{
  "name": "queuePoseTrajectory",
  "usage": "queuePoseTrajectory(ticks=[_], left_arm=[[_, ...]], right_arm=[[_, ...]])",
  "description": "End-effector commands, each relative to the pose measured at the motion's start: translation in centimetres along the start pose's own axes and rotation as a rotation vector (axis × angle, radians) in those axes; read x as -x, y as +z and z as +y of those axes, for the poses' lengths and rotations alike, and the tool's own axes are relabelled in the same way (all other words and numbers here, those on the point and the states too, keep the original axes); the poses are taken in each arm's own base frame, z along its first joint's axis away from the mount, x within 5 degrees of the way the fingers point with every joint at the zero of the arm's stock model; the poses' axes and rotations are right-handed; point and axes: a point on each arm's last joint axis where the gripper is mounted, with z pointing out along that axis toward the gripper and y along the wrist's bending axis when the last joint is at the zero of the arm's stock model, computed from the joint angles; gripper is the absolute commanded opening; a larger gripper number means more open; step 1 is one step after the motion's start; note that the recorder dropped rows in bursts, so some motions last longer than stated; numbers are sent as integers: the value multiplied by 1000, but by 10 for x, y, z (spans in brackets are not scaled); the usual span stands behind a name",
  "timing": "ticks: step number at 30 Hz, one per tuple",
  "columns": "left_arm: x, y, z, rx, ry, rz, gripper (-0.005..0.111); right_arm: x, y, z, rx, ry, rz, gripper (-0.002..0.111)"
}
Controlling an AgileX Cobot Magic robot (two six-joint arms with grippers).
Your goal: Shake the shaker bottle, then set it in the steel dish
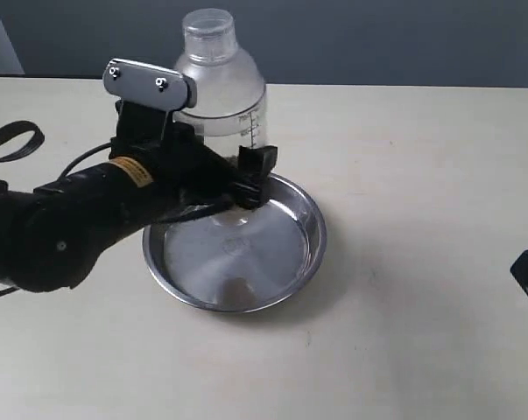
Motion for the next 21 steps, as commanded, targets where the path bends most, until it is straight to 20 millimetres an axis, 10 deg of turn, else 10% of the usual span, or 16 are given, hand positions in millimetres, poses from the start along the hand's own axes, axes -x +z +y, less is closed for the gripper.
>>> queuePoseTrajectory(ticks=[1, 10, 16, 21], left_arm=[[0, -5, 15, 154, -88, 41, 0], [16, 1, -19, -216, 238, -14, 0], [6, 1, 25, 62, -236, 68, 2], [16, 9, -16, -175, 181, -40, 0]], right_arm=[[0, 0, 0, -3, -1, -6, -1], [0, 0, 0, -4, -1, -7, -1], [0, 0, 0, -4, -1, -7, -1], [0, 0, 0, -4, -1, -7, -1]])
